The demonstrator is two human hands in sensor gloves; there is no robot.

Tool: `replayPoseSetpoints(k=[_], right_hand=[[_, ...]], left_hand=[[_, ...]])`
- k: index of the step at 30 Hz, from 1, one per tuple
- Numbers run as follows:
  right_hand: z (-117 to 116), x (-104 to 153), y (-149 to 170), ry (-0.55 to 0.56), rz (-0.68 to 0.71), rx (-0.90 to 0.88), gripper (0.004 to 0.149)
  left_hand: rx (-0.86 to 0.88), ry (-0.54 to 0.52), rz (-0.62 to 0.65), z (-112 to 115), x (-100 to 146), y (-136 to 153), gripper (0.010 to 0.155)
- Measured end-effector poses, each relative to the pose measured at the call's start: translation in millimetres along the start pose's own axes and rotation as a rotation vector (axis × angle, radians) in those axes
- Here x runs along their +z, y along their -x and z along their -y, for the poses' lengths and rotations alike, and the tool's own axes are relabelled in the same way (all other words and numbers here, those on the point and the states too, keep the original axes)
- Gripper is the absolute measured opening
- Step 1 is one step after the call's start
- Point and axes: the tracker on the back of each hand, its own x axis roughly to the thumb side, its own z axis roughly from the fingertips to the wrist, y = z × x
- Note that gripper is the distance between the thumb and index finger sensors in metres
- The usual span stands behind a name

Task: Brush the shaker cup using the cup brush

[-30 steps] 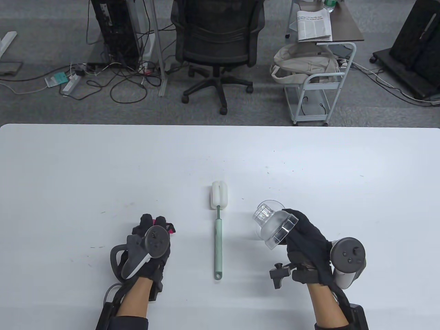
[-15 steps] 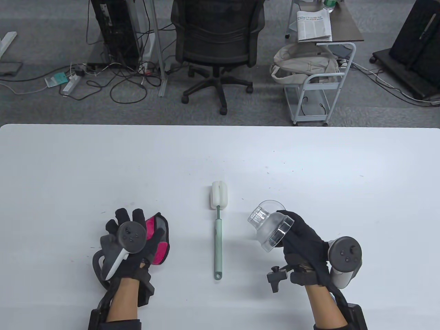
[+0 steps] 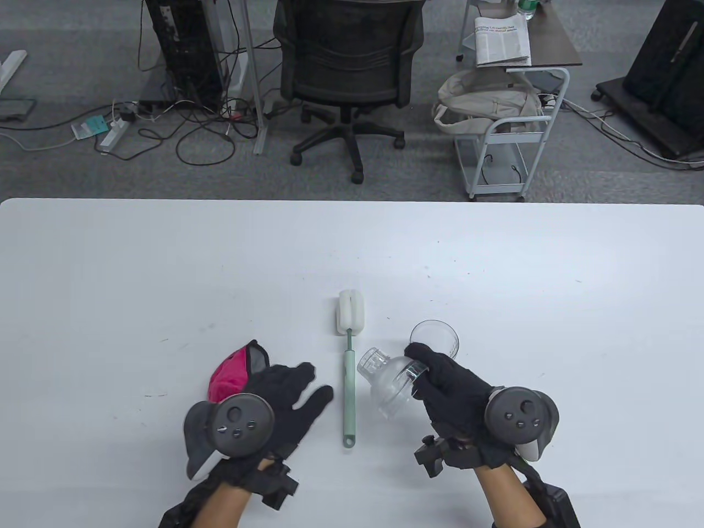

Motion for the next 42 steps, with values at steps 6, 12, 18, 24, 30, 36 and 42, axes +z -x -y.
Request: replayPoseSetpoints(k=[6,12,18,24,30,36,42], right_hand=[[-4.2,2.9,-3.7,-0.013,0.080,0.138,0.046],[12.4,-5.5,33.5,-0.294,-0.064,-0.488,0.068],[20.2,-4.8,56.7,-0.206,-0.125,-0.455,0.085],[17.8,-3.6,72.8,-0.220,-0.175,-0.309,0.084],[11.4,-2.0,89.4,-0.277,-0.264,-0.307,0.083],[6.3,-0.7,97.4,-0.309,-0.311,-0.296,0.082],[3.8,1.6,100.5,-0.323,-0.331,-0.290,0.082]], left_hand=[[0.290,0.034,-0.051,21.4,-26.9,-20.4,0.088],[0.299,-0.032,0.020,34.5,-60.7,-19.3,0.079],[0.257,0.110,0.006,58.1,-96.4,-31.9,0.082],[0.178,0.138,-0.017,81.8,-119.8,-35.8,0.083],[0.159,0.206,-0.078,96.5,-134.0,-28.1,0.082],[0.131,0.226,-0.108,107.4,-138.4,-20.5,0.082],[0.087,0.209,-0.115,114.9,-137.5,-18.4,0.082]])
